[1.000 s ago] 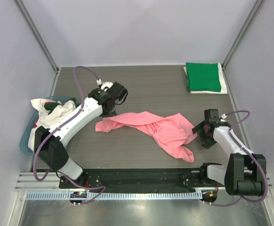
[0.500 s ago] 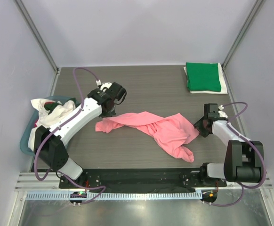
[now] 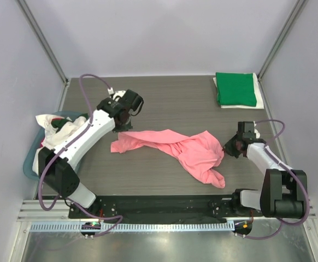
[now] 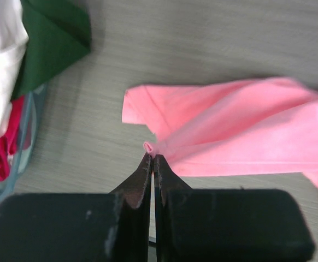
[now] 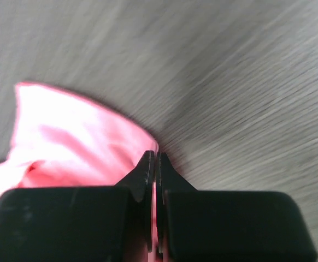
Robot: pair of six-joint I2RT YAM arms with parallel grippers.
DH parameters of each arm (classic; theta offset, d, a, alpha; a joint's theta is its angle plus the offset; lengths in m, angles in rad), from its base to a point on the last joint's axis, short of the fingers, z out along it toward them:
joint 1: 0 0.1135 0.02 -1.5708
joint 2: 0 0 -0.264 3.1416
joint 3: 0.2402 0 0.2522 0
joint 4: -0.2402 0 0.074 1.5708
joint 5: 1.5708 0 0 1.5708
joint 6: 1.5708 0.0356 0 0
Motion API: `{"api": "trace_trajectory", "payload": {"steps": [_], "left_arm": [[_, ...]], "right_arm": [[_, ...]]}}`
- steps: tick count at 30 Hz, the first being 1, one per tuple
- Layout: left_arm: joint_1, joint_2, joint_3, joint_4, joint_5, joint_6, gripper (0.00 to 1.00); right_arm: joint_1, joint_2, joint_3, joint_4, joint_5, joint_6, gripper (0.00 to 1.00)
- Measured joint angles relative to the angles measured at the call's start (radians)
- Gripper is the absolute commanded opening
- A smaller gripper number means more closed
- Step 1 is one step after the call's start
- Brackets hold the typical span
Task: Fold and stack the t-shirts
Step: Flatten the tshirt out
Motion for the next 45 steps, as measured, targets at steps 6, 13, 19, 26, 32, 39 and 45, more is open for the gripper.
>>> {"api": "trace_trajectory", "payload": {"steps": [6, 13, 19, 26, 32, 39, 45], "left_arm": [[0.002, -0.014, 0.25, -0.078, -0.011, 0.019, 0.0], [0.002, -0.048, 0.631, -0.18, -0.024, 0.046, 0.0], [0.002, -0.155, 0.832, -0.172, 0.008, 0.092, 0.0], [0.003, -0.433, 0.751, -0.049, 0.092, 0.122, 0.0], [0.003, -0.606, 0.747, 0.058, 0.135, 0.152, 0.0], [0.003, -0.653, 0.704, 0.144, 0.147, 0.179, 0.0], [0.003, -0.502, 0.66, 0.164, 0.027, 0.225, 0.0]], "right_arm": [[0.0, -0.13, 0.264, -0.121, -0.079, -0.031, 0.01], [0.0, -0.195, 0.787, -0.204, -0.132, -0.092, 0.01], [0.001, -0.271, 1.07, -0.258, -0.167, -0.154, 0.01], [0.003, -0.418, 1.249, -0.294, -0.134, -0.208, 0.01], [0.031, -0.507, 1.447, -0.305, -0.094, -0.292, 0.01], [0.109, -0.476, 1.64, -0.294, -0.08, -0.419, 0.01], [0.117, -0.277, 1.658, -0.233, -0.08, -0.467, 0.01]]}}
